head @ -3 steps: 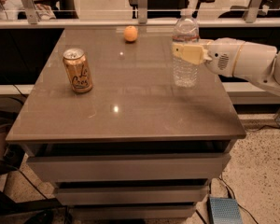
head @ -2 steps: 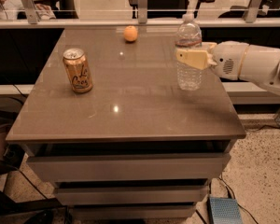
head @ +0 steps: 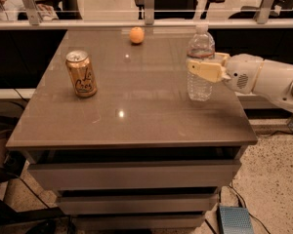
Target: Place water bottle upright
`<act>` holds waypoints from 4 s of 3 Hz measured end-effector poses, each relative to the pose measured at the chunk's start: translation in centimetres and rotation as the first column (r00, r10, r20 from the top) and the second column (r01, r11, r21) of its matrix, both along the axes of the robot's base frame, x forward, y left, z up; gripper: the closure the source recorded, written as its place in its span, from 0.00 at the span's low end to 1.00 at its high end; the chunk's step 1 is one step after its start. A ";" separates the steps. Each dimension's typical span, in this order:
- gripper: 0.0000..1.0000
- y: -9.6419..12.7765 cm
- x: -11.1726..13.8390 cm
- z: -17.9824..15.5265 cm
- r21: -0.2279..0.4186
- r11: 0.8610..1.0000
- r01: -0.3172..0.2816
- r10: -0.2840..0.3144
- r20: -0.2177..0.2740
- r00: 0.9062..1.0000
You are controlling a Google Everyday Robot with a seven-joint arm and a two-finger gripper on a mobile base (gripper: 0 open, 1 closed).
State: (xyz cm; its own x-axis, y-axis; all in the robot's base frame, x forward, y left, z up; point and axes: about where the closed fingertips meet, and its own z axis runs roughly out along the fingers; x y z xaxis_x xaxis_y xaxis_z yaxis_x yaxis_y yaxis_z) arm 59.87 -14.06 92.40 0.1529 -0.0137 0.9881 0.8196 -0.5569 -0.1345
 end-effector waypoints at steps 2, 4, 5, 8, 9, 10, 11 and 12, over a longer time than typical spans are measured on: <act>1.00 -0.7 -0.6 -0.3 0.061 0.998 -0.016 0.013 0.051 0.999; 1.00 -1.4 -2.0 -1.2 0.118 0.993 -0.013 0.004 0.076 0.997; 0.82 -1.4 -2.4 -1.5 0.131 0.991 -0.003 -0.008 0.078 0.997; 0.12 -1.4 -2.4 -1.2 0.132 0.991 -0.003 -0.008 0.078 0.997; 0.00 -1.3 -2.9 -1.3 0.138 0.990 -0.007 -0.005 0.081 0.997; 0.00 -1.4 -3.3 -1.2 0.138 0.990 -0.005 -0.006 0.085 0.996; 0.00 -3.1 -4.2 0.1 0.102 0.995 0.021 -0.031 0.096 0.995; 0.00 -6.3 -7.1 2.7 0.057 0.994 0.089 -0.095 0.108 0.990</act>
Offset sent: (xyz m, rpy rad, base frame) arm -0.0111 -0.0181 -0.0044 0.0819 -0.1004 0.0156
